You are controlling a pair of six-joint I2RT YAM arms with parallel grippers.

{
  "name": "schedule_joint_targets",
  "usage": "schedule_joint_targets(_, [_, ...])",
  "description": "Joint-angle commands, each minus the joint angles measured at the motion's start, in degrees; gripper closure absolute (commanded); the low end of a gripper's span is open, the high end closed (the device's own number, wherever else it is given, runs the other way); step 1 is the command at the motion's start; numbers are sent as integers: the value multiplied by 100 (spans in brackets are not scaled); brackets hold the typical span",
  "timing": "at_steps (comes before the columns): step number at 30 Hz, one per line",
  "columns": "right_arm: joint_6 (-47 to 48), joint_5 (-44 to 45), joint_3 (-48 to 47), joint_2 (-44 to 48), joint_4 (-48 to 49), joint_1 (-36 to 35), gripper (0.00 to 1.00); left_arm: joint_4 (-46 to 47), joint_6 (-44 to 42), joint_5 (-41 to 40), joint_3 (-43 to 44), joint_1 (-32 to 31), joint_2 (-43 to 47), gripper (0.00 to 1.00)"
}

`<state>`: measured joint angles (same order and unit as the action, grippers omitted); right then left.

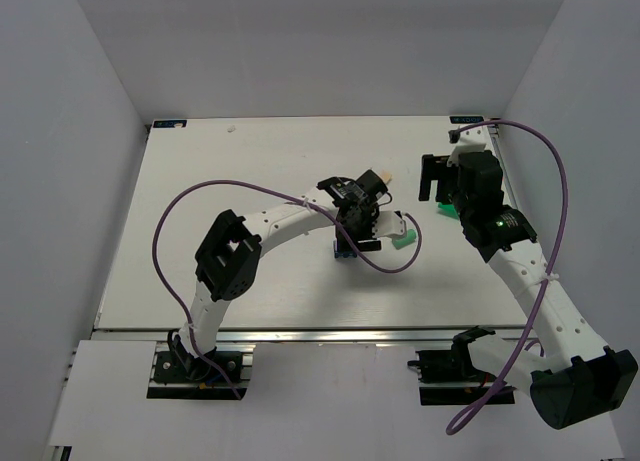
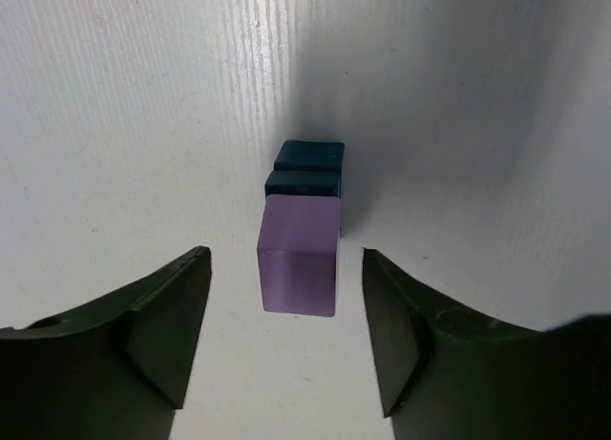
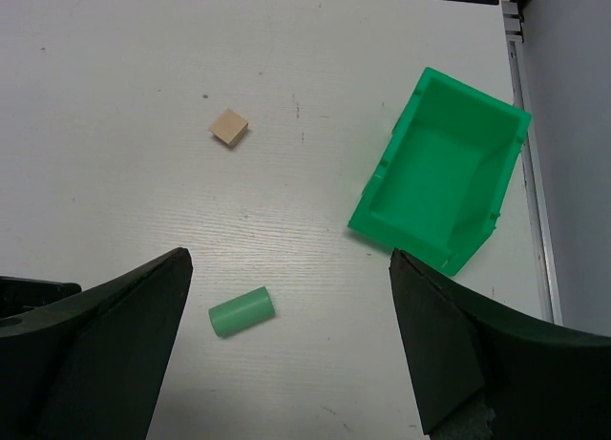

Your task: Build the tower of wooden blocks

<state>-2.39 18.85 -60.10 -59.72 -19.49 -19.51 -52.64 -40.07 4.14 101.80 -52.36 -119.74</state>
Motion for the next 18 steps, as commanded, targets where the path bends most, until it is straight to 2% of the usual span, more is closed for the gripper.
schedule_joint_targets(1, [212, -293, 85, 83, 296, 8, 11, -193, -62, 429, 410, -46, 249, 23])
schedule_joint_targets(2, [448, -399, 138, 110, 331, 8, 11, -255, -88, 508, 489, -46, 302, 4])
schedule_joint_targets(6, [1117, -935, 296, 233, 778, 43, 11, -563, -273, 1035, 973, -29, 635, 2])
schedule_joint_targets(10, [2057, -1620, 165, 102, 667, 157, 11, -108, -116, 1063, 755, 76, 1547, 2])
schedule_joint_targets(12, [2548, -2311, 243, 49, 578, 237, 11, 296, 183, 931, 237, 121, 1988, 2])
schedule_joint_targets(13, [3343, -2699, 348, 14, 386, 272, 11, 577, 619, 600, -43, 129, 2234, 2])
schedule_joint_targets(14, [3855, -3042, 541, 22, 323, 342, 11, 1276, 876, 449, -725, 138, 2775, 2])
schedule_joint_targets(15, [4322, -3576, 891, -47, 279, 360, 11, 1666, 1496, 334, -1106, 138, 3068, 2])
schedule_joint_targets(16, [4961, -3808, 929, -161, -69, 438, 11, 2444, 1894, 72, -1510, 147, 3376, 2])
schedule_joint_targets(17, [5246, -4001, 877, -319, -377, 483, 11, 2826, 2272, -122, -2323, 147, 3979, 2])
schedule_joint_targets(18, [5641, -4238, 607, -729, -1007, 544, 11, 3413, 3137, -751, -2670, 130, 4533, 2])
